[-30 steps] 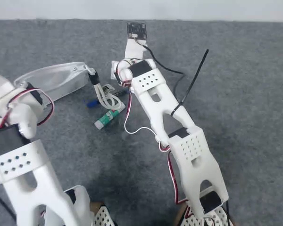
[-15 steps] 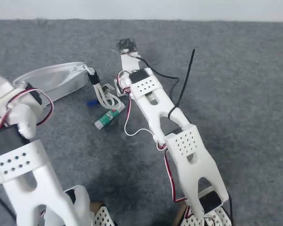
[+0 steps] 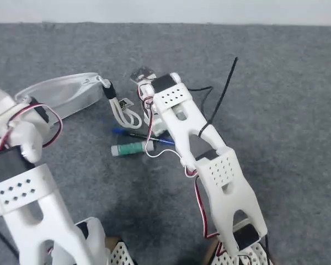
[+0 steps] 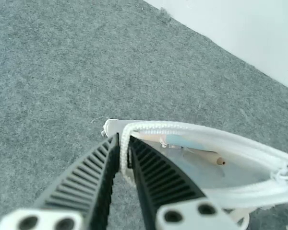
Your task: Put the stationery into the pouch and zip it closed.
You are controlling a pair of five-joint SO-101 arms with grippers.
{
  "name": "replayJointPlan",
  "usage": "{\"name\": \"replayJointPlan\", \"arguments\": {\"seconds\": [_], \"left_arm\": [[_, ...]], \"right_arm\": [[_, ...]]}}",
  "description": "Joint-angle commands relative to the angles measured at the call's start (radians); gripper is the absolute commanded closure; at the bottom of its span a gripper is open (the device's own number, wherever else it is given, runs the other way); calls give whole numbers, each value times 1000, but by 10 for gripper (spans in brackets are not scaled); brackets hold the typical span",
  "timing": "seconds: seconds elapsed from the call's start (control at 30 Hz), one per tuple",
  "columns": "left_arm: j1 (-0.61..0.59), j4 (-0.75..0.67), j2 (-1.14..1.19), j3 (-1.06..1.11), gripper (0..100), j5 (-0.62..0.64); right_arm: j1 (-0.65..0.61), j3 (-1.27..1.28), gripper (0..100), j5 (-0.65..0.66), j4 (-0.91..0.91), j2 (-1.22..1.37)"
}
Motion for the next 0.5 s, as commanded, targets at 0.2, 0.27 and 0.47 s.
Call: {"name": "replayJointPlan", "arguments": {"seconds": [0.2, 0.27, 0.47], "left_arm": [[-94, -52, -8, -13, 989, -3], [-107, -57, -5, -12, 989, -3], [-181, -78, -8, -15, 989, 0]], "right_arm": [[25, 11, 976, 81, 160, -269], [21, 46, 976, 80, 160, -309], [-1, 120, 976, 75, 131, -407]]}}
